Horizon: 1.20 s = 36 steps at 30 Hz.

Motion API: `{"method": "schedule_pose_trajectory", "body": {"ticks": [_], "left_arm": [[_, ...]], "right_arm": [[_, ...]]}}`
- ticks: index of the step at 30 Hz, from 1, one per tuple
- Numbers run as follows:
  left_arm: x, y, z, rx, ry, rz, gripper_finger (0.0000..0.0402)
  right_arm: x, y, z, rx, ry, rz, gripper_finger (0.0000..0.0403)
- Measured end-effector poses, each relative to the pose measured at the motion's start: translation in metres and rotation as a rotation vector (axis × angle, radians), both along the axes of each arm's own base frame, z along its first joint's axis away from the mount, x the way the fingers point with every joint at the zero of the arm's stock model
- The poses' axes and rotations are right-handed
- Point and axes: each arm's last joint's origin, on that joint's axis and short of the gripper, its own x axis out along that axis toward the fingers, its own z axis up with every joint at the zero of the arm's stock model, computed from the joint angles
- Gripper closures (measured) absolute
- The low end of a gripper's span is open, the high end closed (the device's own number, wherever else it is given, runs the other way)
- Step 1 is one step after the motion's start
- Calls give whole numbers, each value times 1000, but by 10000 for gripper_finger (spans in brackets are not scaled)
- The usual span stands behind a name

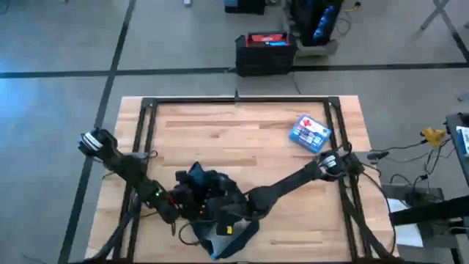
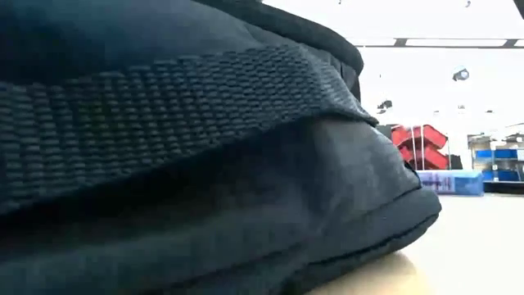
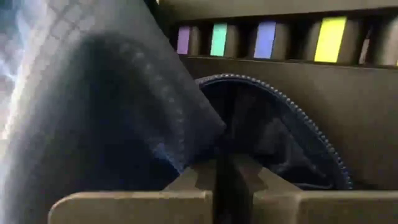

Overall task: Unpack backpack
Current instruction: Put the pill organizer into the backpack, then put the first aid kit box into the backpack

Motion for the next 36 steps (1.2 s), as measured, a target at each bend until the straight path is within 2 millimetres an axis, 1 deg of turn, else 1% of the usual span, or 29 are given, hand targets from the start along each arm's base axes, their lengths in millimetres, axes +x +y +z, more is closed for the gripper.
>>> {"method": "schedule_pose_trajectory", "body": {"ticks": [3,6,9,11,13,16,19,22,25,27,29,31,33,36], "left_arm": [[-2,2,-2,-17,-8,15,402],[-2,3,-2,-22,-13,25,402],[-2,3,-2,-18,-13,24,402],[-2,3,-2,-14,-13,20,402],[-2,3,-2,-13,-13,19,402],[-2,2,-2,4,-14,1,402],[-2,1,-1,26,-13,-28,402],[-2,1,-1,23,-11,-36,402],[-2,2,-2,9,-14,-7,402],[-2,2,-2,5,-15,8,402],[-2,2,-2,0,-16,10,402],[-2,2,-1,0,-16,9,402],[-1,2,-1,2,-15,9,402],[0,0,0,0,-14,4,402]], "right_arm": [[-5,3,7,-1,-5,-8,403],[-14,4,13,-26,30,-45,403],[-22,3,12,-17,90,-93,403],[-24,1,7,-14,118,-115,403],[-23,-1,-1,-15,127,-124,403],[-14,-4,-12,-27,108,-101,403],[-7,-8,-16,-22,94,-47,403],[-6,-10,-16,4,111,-41,403],[-12,-11,-7,0,138,-56,403],[-18,-10,3,-16,149,-58,403],[-28,-11,21,-28,154,-55,403],[-40,-15,40,-7,155,-89,403],[-51,-23,54,22,180,-136,403],[-70,-43,65,28,262,-243,399]]}}
